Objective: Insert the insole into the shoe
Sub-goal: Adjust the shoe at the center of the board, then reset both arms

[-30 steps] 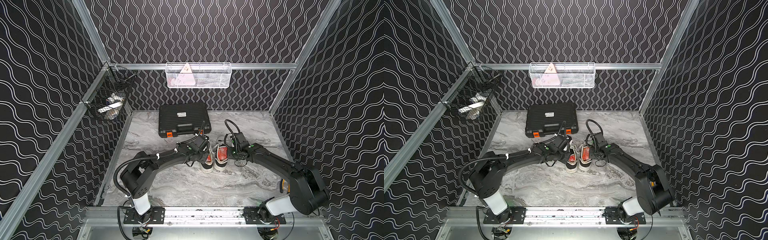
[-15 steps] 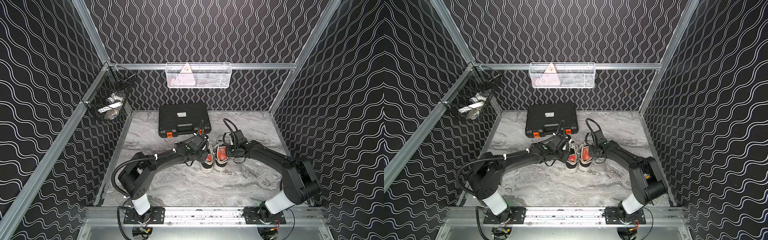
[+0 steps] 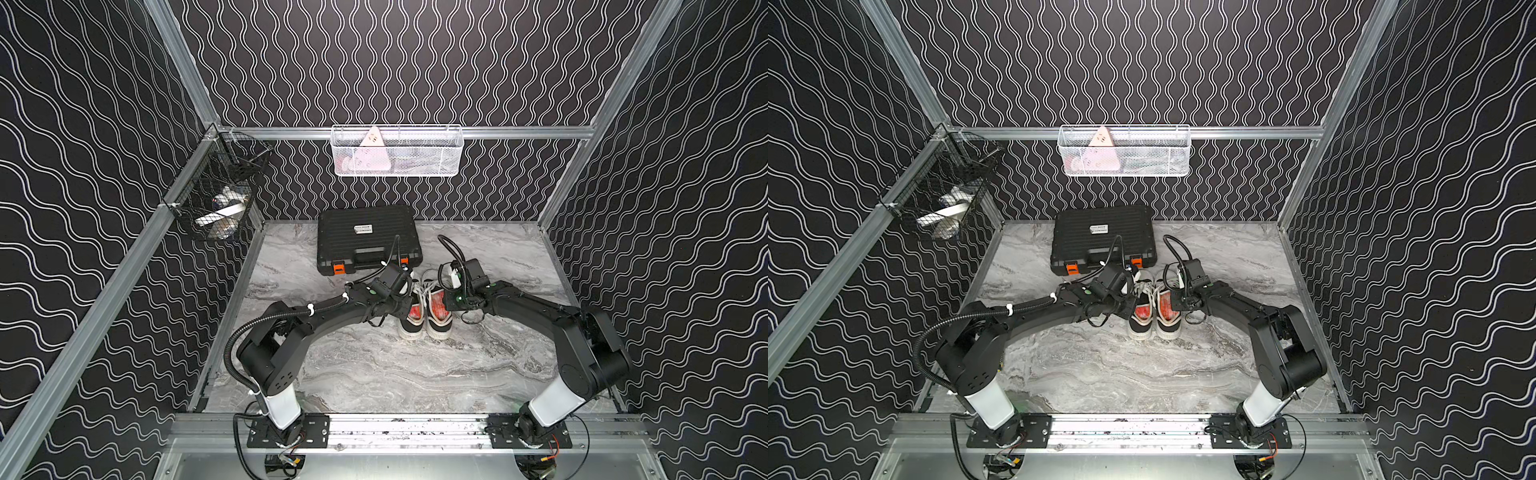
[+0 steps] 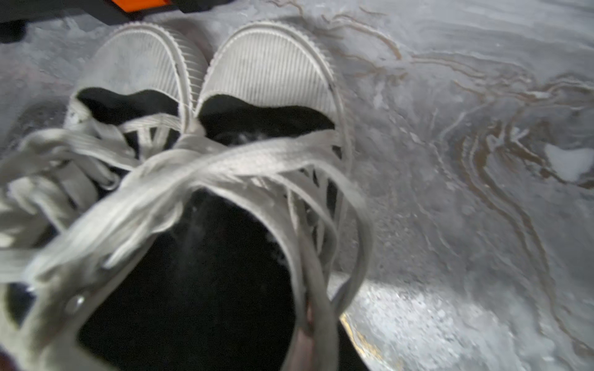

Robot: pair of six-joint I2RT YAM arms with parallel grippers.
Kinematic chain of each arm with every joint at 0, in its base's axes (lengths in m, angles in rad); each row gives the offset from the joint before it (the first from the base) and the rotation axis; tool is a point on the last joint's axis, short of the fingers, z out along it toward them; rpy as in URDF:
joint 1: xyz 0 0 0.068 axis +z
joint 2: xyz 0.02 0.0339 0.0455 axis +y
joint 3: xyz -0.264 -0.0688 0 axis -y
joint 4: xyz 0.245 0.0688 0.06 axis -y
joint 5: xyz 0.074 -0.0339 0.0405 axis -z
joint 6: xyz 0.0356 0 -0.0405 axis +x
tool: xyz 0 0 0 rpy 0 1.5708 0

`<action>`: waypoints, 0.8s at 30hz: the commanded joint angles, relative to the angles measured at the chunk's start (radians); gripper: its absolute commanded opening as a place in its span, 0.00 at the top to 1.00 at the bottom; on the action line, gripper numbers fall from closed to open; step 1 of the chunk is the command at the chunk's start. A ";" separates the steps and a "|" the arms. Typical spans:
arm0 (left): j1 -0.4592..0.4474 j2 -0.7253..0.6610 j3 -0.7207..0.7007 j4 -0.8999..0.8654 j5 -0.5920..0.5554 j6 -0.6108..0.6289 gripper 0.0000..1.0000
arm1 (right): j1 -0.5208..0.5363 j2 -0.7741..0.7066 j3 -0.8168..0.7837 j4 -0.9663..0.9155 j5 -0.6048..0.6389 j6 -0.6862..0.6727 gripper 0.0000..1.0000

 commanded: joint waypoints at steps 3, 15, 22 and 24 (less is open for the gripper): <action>0.005 -0.003 0.033 -0.018 0.038 -0.026 0.79 | -0.001 -0.045 0.016 -0.015 -0.011 0.008 0.48; 0.146 -0.226 0.031 -0.075 -0.019 -0.071 0.01 | -0.172 -0.288 -0.054 -0.018 0.149 0.071 0.00; 0.400 -0.458 -0.374 0.358 -0.305 0.272 0.01 | -0.242 -0.312 -0.183 0.344 0.425 0.103 0.00; 0.527 -0.439 -0.431 0.376 -0.286 0.227 0.01 | -0.246 -0.283 -0.186 0.365 0.479 0.119 0.00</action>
